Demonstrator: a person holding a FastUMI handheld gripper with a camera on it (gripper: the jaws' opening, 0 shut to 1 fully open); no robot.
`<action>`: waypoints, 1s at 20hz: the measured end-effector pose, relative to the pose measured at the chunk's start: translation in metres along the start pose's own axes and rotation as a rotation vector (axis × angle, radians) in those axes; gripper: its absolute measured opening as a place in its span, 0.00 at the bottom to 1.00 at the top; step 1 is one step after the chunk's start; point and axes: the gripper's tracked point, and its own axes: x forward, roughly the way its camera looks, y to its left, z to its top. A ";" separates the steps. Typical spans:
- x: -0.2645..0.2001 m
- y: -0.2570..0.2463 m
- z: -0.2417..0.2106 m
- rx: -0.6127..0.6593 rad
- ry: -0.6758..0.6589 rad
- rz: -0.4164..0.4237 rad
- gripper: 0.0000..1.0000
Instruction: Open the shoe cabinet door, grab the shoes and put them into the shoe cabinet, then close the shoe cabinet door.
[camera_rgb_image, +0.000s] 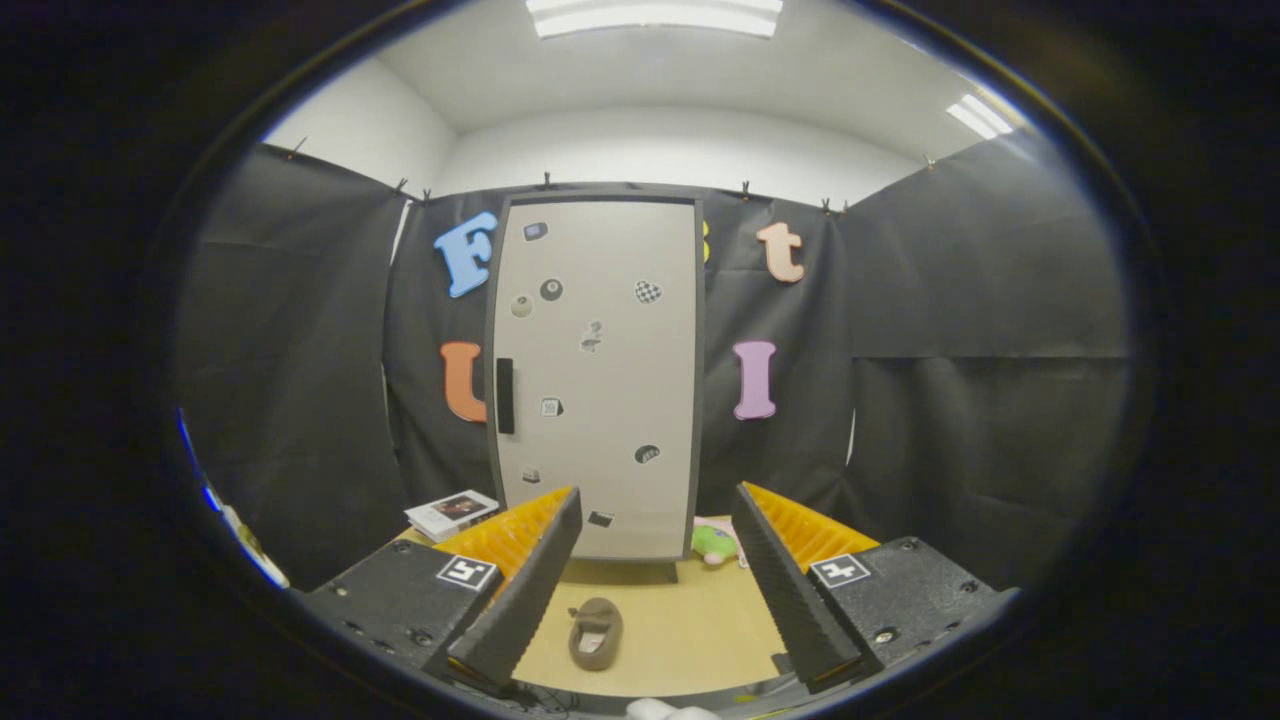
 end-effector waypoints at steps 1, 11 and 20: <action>0.002 0.001 -0.003 -0.001 0.007 0.000 0.99; 0.057 0.047 0.021 -0.044 -0.002 0.035 0.99; 0.183 0.139 0.053 -0.040 -0.051 0.200 0.99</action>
